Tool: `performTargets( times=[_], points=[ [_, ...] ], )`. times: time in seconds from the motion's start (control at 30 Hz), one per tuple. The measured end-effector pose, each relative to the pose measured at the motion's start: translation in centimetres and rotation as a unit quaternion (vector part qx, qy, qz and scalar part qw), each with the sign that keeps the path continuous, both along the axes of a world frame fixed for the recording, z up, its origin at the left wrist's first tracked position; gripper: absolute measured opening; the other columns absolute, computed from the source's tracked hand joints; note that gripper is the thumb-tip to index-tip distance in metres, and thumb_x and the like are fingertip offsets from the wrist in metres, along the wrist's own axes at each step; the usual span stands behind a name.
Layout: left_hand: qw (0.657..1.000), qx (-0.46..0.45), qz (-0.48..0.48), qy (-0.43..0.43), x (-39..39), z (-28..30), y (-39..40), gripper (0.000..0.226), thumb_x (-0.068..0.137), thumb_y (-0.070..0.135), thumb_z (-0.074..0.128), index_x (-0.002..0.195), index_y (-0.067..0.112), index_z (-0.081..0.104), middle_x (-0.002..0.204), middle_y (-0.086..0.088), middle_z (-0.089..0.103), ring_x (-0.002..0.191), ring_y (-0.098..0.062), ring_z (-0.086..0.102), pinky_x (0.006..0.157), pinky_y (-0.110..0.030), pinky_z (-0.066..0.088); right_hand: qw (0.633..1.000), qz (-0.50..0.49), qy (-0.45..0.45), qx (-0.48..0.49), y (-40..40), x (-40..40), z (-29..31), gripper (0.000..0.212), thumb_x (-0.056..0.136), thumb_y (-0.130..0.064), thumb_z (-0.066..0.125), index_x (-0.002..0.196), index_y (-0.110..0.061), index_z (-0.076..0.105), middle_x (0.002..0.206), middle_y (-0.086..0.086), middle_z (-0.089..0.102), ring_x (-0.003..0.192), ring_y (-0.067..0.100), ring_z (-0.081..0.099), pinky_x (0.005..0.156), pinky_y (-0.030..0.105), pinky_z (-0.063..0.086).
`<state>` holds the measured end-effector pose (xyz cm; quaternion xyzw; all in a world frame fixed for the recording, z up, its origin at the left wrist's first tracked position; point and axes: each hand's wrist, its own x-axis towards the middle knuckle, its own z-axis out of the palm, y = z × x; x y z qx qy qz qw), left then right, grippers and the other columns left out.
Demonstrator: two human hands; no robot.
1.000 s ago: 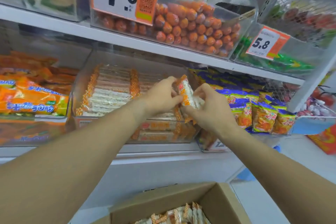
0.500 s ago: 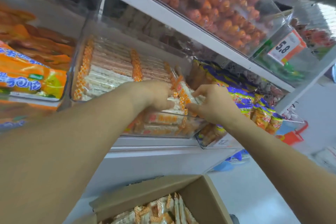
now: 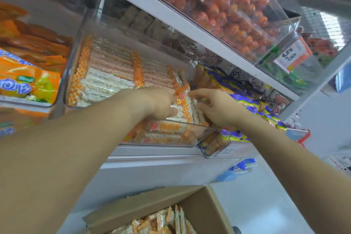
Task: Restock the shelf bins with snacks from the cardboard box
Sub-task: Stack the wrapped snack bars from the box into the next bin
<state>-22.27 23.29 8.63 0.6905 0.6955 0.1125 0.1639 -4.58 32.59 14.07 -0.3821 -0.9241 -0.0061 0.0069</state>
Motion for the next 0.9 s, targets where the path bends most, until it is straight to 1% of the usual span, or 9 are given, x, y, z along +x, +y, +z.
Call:
performTargets(
  times=[0.07,0.17,0.27,0.47,0.57,0.63,0.73,0.8,0.9],
  points=[
    [1.000,0.000,-0.001,-0.004,0.0,-0.1,0.1,0.056,0.105,0.049,0.037,0.156,0.029,0.028,0.165,-0.002,0.022,0.149,-0.027,0.025,0.117,-0.035,0.025,1.000,0.010,0.010,-0.014,1.0,-0.4,0.3,0.030,0.097,-0.025,0.062,0.126,-0.032,0.067,0.082,-0.020,0.061,0.072,-0.002,0.055,0.069,0.016,0.041],
    [1.000,-0.002,-0.001,-0.009,0.1,-0.2,0.2,0.056,0.104,0.051,0.038,0.156,0.031,0.029,0.164,-0.002,0.023,0.149,-0.028,0.026,0.117,-0.036,0.026,0.999,0.014,0.037,-0.033,2.2,-0.9,0.5,0.027,0.091,-0.037,0.072,0.116,-0.027,0.071,0.100,-0.010,0.071,0.089,0.011,0.066,0.087,0.034,0.052],
    [1.000,-0.003,0.001,-0.011,0.0,-0.1,0.2,0.057,0.103,0.052,0.037,0.156,0.034,0.027,0.165,-0.001,0.020,0.150,-0.028,0.024,0.119,-0.037,0.025,0.996,0.001,0.083,-0.045,2.5,-1.7,0.3,0.037,0.084,-0.045,0.078,0.114,-0.024,0.070,0.102,-0.006,0.073,0.087,0.012,0.070,0.084,0.032,0.055],
    [1.000,-0.011,0.002,-0.010,0.4,0.7,-0.3,0.056,0.105,0.049,0.036,0.157,0.031,0.027,0.166,0.000,0.019,0.150,-0.026,0.022,0.118,-0.035,0.022,0.996,-0.042,0.071,-0.043,3.6,-2.5,-0.3,0.032,0.077,-0.030,0.085,0.107,-0.027,0.075,0.097,-0.004,0.072,0.089,0.011,0.069,0.089,0.030,0.055],
    [1.000,-0.015,0.004,0.000,0.6,1.0,-0.7,0.055,0.106,0.048,0.036,0.157,0.030,0.027,0.165,0.000,0.020,0.150,-0.026,0.023,0.117,-0.033,0.024,0.997,-0.047,0.034,-0.044,3.7,-2.9,-0.3,0.032,0.076,-0.028,0.084,0.106,-0.026,0.073,0.090,-0.007,0.070,0.080,0.006,0.065,0.079,0.026,0.051],
    [1.000,-0.024,0.009,0.015,0.8,1.2,-0.8,0.054,0.107,0.046,0.033,0.157,0.028,0.028,0.165,-0.002,0.021,0.150,-0.027,0.024,0.116,-0.034,0.025,0.998,-0.058,0.024,-0.016,3.6,-3.6,-0.6,0.041,0.074,-0.029,0.084,0.110,-0.018,0.068,0.088,-0.004,0.069,0.080,0.012,0.065,0.075,0.030,0.053],
    [0.999,-0.025,0.008,0.032,0.9,1.3,-0.8,0.053,0.107,0.046,0.031,0.157,0.027,0.028,0.164,-0.004,0.022,0.149,-0.028,0.025,0.116,-0.035,0.026,0.997,-0.055,0.024,0.049,2.8,-4.0,-0.8,0.041,0.076,-0.039,0.084,0.104,-0.013,0.069,0.093,0.004,0.072,0.087,0.022,0.067,0.080,0.035,0.056],
    [0.999,-0.023,0.006,0.028,0.8,1.2,-0.8,0.054,0.107,0.048,0.031,0.157,0.031,0.025,0.166,-0.002,0.019,0.150,-0.027,0.022,0.117,-0.035,0.024,0.997,-0.049,0.015,0.055,2.5,-3.5,-0.8,0.032,0.085,-0.040,0.077,0.107,-0.017,0.074,0.100,0.003,0.074,0.093,0.021,0.066,0.078,0.028,0.050],
    [1.000,-0.023,0.008,0.015,0.6,0.9,-0.8,0.055,0.105,0.051,0.032,0.157,0.035,0.024,0.166,0.000,0.017,0.151,-0.026,0.019,0.119,-0.036,0.020,0.998,-0.033,-0.050,-0.005,2.1,-2.9,-1.1,0.031,0.095,-0.023,0.063,0.123,-0.029,0.071,0.125,0.000,0.069,0.109,0.021,0.064,0.082,0.021,0.041]
  ],
)
